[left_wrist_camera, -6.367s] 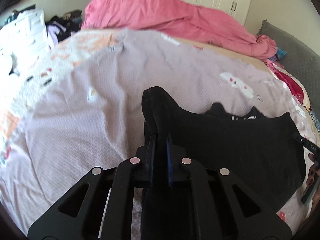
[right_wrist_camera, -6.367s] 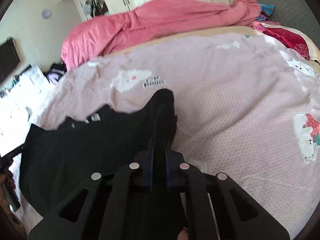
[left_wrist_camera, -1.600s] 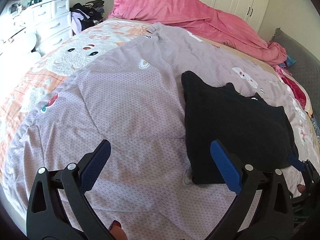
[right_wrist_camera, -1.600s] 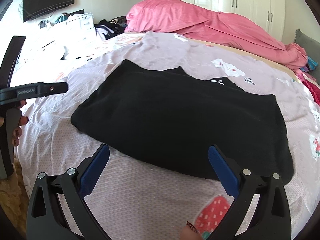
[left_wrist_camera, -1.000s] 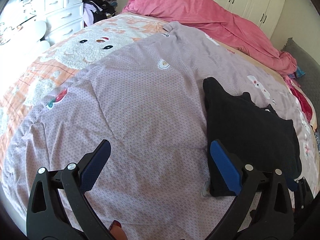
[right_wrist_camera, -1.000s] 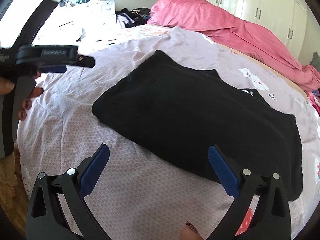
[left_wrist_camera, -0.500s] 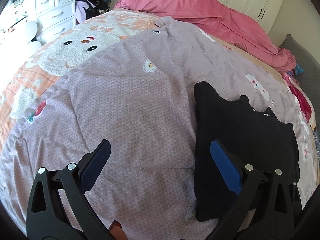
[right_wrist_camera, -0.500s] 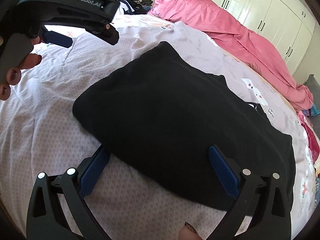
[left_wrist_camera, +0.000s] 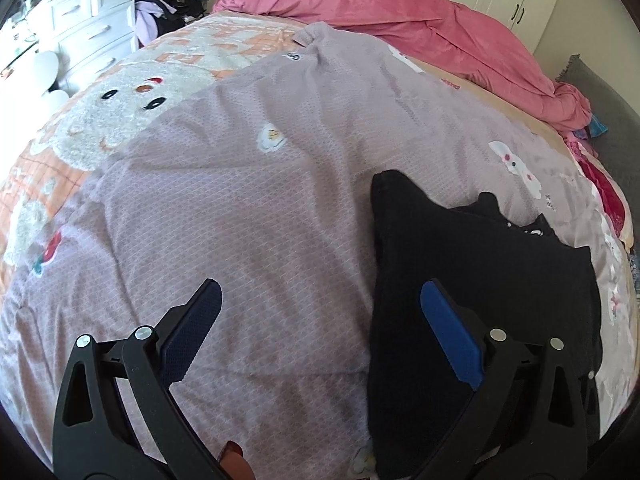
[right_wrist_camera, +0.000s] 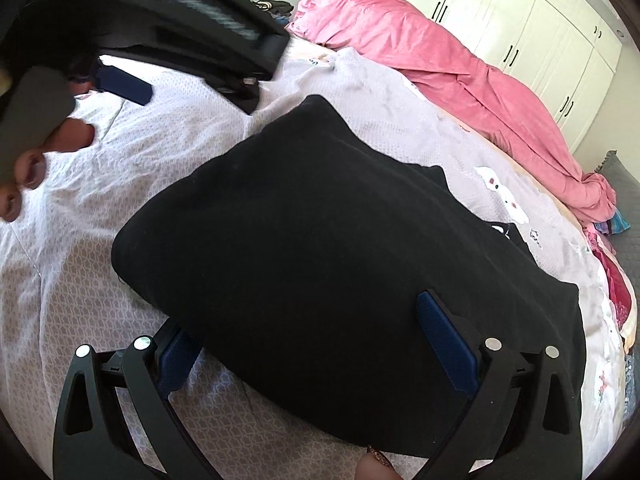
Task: Fold small clothes
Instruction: 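Grasp the folded shirt edge with the right tool, then grasp the folded black shirt with the left tool while the right tool holds it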
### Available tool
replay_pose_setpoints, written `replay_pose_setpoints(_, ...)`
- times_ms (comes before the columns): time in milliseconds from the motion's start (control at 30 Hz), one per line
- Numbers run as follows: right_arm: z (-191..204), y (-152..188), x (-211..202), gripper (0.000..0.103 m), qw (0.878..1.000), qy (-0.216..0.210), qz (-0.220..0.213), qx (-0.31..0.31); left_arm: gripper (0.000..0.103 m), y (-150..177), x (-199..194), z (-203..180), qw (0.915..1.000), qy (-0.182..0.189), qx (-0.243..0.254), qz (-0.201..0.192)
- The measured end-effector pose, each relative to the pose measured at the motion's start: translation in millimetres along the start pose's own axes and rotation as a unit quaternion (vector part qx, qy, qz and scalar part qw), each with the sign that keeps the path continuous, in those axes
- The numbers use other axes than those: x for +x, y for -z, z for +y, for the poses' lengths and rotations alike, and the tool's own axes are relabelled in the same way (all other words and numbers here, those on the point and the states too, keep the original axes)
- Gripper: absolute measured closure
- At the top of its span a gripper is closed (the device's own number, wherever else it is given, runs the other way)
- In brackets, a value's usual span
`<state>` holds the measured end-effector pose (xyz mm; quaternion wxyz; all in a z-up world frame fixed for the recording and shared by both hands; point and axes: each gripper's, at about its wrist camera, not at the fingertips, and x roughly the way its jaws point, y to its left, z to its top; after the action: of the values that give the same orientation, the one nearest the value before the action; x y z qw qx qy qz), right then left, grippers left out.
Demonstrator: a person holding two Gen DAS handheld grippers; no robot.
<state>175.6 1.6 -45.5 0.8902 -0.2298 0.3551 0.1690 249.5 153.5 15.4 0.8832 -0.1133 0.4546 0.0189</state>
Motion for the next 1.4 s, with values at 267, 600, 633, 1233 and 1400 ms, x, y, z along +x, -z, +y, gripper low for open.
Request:
replay_pose_setpoints(267, -16.1, 3.0, -15.1, 0.009, 0.999, -0.02, -0.036, 0.03, 0.01, -16.9, 25.4, -19.1, 0.9953, 0.087, -0.006, 0.042)
replay_pose_setpoints(600, -28.6, 4.8, -29.7, 0.088, 0.991, -0.096, -0.075, 0.051, 0.018, -15.8, 47.2, -17.1, 0.9865, 0.138, -0.042, 0.078)
replay_pose_setpoints(633, -29.8, 4.8, -32.4, 0.095, 0.99, -0.102, -0.081, 0.054, 0.022, -15.8, 46.6, -14.9, 0.9858, 0.141, -0.046, 0.079)
replay_pose_setpoints(1233, -46.1, 8.0, -42.7, 0.093, 0.981, -0.138, -0.109, 0.082, 0.089, -10.8, 67.3, -23.6, 0.9632, 0.22, -0.087, 0.127)
replay_pose_setpoints(1400, -33.9, 16.8, -49.3, 0.052, 0.988, -0.099, -0.11, 0.049, 0.093, -12.5, 63.7, -20.1, 0.9602, 0.232, -0.092, 0.125)
